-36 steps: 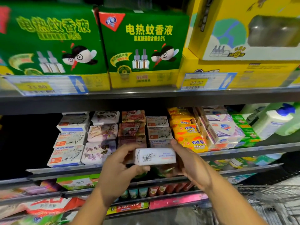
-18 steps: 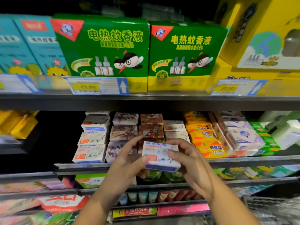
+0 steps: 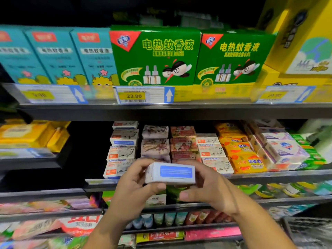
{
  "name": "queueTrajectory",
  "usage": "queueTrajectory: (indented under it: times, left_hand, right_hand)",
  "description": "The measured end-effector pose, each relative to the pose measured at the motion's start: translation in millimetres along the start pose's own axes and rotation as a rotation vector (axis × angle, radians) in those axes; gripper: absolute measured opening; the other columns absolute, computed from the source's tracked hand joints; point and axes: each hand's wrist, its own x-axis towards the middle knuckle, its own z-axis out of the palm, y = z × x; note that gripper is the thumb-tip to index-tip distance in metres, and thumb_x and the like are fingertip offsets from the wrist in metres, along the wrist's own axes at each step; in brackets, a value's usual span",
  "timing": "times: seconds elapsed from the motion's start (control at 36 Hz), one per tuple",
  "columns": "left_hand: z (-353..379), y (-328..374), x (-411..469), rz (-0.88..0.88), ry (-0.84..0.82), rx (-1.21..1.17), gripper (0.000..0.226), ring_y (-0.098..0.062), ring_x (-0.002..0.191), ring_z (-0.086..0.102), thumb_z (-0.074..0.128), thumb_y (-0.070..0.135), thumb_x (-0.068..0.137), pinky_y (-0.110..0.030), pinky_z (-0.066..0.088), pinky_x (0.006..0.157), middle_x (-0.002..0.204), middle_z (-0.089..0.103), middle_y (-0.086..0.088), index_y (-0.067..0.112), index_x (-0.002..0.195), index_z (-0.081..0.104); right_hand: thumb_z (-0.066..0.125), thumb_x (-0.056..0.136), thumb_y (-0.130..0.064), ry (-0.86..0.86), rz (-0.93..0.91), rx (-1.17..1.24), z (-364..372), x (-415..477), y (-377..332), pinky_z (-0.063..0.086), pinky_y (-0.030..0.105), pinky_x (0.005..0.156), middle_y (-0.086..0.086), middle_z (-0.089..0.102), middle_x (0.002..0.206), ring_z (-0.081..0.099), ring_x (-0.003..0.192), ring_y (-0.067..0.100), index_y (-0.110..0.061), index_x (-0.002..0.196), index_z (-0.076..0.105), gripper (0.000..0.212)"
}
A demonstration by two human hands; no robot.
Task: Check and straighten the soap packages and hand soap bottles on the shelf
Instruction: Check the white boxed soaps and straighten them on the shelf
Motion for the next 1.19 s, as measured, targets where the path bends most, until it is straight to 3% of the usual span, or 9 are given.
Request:
queueTrajectory:
  times: [0.19, 0.36, 0.56, 0.75, 0.86, 0.92, 1.03, 1.11, 1.19]
  left_hand:
    - [2.2, 12.5, -3.9, 0.069, 0.08, -0.005, 0.039, -0.015, 0.088, 0.07, 0.085, 0.037, 0.059, -0.028, 0.058, 0.062, 0.096, 0.071, 0.004, 0.033, 0.093, 0.067]
    - [8.4, 11.6, -7.1, 0.069, 0.036, 0.117, 0.039, -0.01, 0.089, 0.067, 0.091, 0.021, 0.062, -0.02, 0.054, 0.061, 0.094, 0.067, 0.011, 0.031, 0.091, 0.066]
    - [-15.8, 7.5, -5.6, 0.11, 0.061, 0.243, 0.051, -0.009, 0.094, 0.065, 0.091, 0.043, 0.062, -0.026, 0.058, 0.071, 0.101, 0.066, 0.016, 0.043, 0.103, 0.061]
    - [-4.4, -22.1, -6.8, -0.031, -0.103, 0.267, 0.059, -0.008, 0.099, 0.067, 0.09, 0.045, 0.056, -0.038, 0.059, 0.082, 0.107, 0.069, 0.017, 0.046, 0.108, 0.06]
    - [10.1, -36.7, -7.0, -0.029, -0.17, 0.281, 0.048, -0.016, 0.098, 0.068, 0.087, 0.038, 0.068, -0.048, 0.057, 0.081, 0.105, 0.07, 0.003, 0.028, 0.111, 0.068]
    - [12.9, -40.9, -7.6, -0.014, -0.144, 0.305, 0.038, -0.014, 0.091, 0.068, 0.085, 0.037, 0.068, -0.038, 0.057, 0.075, 0.097, 0.069, 0.004, 0.029, 0.101, 0.069]
    - [6.6, -34.5, -6.8, 0.042, -0.051, 0.416, 0.04, -0.005, 0.085, 0.064, 0.092, 0.026, 0.066, -0.02, 0.049, 0.069, 0.094, 0.066, 0.018, 0.043, 0.092, 0.066]
    - [-1.7, -22.6, -6.7, 0.079, -0.012, 0.357, 0.045, -0.008, 0.091, 0.067, 0.09, 0.03, 0.066, -0.031, 0.054, 0.077, 0.098, 0.069, 0.017, 0.046, 0.099, 0.065]
    - [-6.6, -10.5, -5.2, 0.114, -0.01, 0.243, 0.046, -0.013, 0.099, 0.069, 0.092, 0.042, 0.061, -0.041, 0.057, 0.083, 0.103, 0.073, 0.012, 0.046, 0.099, 0.067]
  right_hand:
    - [0.085, 0.078, -0.019, 0.156, -0.112, -0.199, 31.3, 6.7, 4.2, 0.049, 0.013, 0.078, -0.02, 0.069, 0.104, 0.065, 0.096, -0.001, -0.031, 0.109, 0.068, 0.037]
    - [0.084, 0.076, -0.005, 0.036, -0.2, -0.233, 49.8, 12.4, 9.4, 0.048, 0.008, 0.084, -0.034, 0.066, 0.11, 0.063, 0.104, -0.01, -0.034, 0.117, 0.064, 0.054]
    - [0.093, 0.066, -0.026, 0.177, -0.098, -0.128, 13.2, 5.0, 7.4, 0.054, 0.02, 0.073, -0.007, 0.072, 0.1, 0.068, 0.089, 0.007, -0.033, 0.094, 0.072, 0.035]
    - [0.085, 0.059, -0.042, 0.288, -0.336, -0.118, 8.5, -4.5, -9.3, 0.055, 0.024, 0.069, -0.002, 0.071, 0.096, 0.065, 0.084, 0.01, -0.023, 0.097, 0.072, 0.044]
    - [0.084, 0.065, -0.047, 0.213, -0.437, -0.469, 29.5, -2.0, -14.0, 0.051, 0.025, 0.072, -0.012, 0.067, 0.096, 0.063, 0.09, 0.01, -0.033, 0.1, 0.07, 0.04]
    - [0.087, 0.068, -0.04, 0.186, -0.464, -0.517, 33.9, -3.1, -10.8, 0.046, 0.017, 0.075, -0.014, 0.067, 0.098, 0.062, 0.092, 0.006, -0.031, 0.101, 0.071, 0.038]
    - [0.091, 0.067, -0.035, 0.237, -0.323, -0.438, 15.7, -13.8, -9.0, 0.048, 0.015, 0.083, -0.02, 0.067, 0.108, 0.062, 0.103, 0.003, -0.039, 0.105, 0.072, 0.043]
    - [0.092, 0.063, -0.024, 0.298, -0.236, -0.324, 0.4, -24.1, -7.6, 0.046, 0.014, 0.091, -0.021, 0.069, 0.112, 0.062, 0.11, 0.0, -0.043, 0.104, 0.073, 0.049]
    - [0.094, 0.06, -0.017, 0.281, -0.224, -0.17, -2.5, -27.7, -1.4, 0.052, 0.029, 0.095, -0.009, 0.072, 0.113, 0.065, 0.111, 0.014, -0.039, 0.104, 0.073, 0.053]
